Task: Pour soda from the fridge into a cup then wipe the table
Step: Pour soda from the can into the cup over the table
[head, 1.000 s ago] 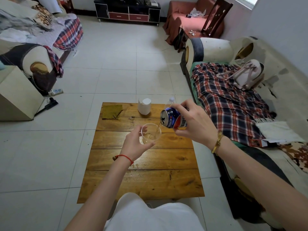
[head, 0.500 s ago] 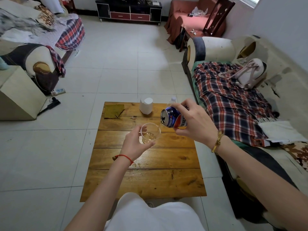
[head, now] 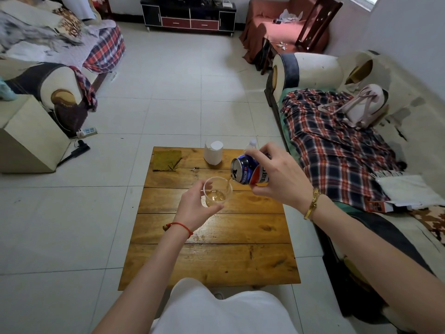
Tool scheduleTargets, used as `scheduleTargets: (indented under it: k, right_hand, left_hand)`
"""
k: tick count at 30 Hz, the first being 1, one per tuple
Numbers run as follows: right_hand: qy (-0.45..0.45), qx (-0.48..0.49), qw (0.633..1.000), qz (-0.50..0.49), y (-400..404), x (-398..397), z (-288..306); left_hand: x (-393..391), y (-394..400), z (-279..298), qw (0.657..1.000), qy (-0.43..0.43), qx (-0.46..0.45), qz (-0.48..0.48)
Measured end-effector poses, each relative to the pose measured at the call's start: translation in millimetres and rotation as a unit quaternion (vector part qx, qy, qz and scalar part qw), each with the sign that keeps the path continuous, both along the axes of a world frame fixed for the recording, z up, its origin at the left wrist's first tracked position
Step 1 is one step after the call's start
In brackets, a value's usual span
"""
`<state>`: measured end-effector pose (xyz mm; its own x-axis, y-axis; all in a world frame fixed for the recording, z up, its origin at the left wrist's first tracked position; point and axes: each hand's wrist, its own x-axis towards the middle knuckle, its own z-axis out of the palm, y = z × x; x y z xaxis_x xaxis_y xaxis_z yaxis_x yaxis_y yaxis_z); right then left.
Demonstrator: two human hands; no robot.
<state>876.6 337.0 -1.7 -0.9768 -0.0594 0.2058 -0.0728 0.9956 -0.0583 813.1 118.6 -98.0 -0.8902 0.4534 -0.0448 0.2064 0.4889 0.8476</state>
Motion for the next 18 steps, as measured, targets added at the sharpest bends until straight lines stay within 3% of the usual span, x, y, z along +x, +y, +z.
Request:
scheduleTargets:
  k: [18]
  right_hand:
    - [-0.005,0.002,1.0,-0.001,-0.5,-1.1,-0.9]
  left_hand:
    - [-1.2,-0.1,-2.1,1.0,0.002,-0.008,0.0]
